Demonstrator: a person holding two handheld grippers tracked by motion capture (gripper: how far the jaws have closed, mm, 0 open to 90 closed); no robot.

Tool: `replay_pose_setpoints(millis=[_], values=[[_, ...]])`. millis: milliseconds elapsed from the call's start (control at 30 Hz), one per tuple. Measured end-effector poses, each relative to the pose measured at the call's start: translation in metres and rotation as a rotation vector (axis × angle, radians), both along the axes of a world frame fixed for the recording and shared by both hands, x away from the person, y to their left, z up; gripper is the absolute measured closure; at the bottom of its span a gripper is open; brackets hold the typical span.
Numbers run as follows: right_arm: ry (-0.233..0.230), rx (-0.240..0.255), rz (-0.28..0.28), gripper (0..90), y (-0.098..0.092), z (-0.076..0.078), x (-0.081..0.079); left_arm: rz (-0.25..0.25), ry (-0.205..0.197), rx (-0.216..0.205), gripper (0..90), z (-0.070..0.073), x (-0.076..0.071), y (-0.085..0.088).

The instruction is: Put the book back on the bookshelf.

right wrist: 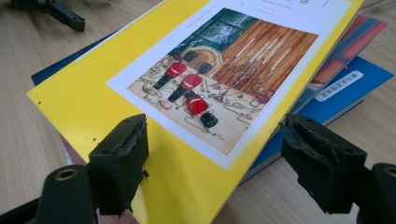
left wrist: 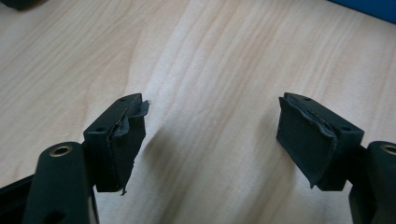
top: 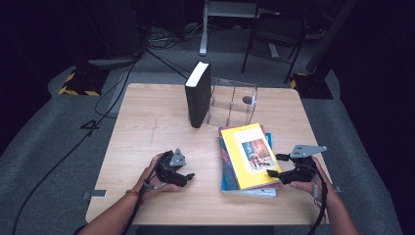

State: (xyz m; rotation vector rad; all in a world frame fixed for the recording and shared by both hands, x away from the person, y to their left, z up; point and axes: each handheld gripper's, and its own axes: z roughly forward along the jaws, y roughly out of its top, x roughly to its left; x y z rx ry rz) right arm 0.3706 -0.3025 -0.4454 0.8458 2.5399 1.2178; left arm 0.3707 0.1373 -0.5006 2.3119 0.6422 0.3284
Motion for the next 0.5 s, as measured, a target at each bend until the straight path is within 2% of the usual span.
replay_pose_setpoints(millis=[100, 200, 367, 500], values=[[0.035, -0.007, 0.025, 21.0, 0.0001, 0.0007, 0.0008, -0.001, 0.012, -0.013, 23.5, -0.0010, -0.0012, 0.0016], [0.069, -0.018, 0.034, 20.1, -0.0007, 0.0017, 0.0004, -0.003, 0.044, -0.040, 23.5, -0.0030, 0.0001, 0.0043], [0.120, -0.012, 0.035, 19.5, -0.0022, 0.0009, 0.0030, -0.005, 0.048, -0.040, 23.0, -0.0031, 0.0002, 0.0040], [0.164, -0.039, 0.046, 16.9, 0.0013, 0.0026, 0.0080, -0.009, 0.051, -0.039, 21.4, -0.0032, 0.0004, 0.0026]])
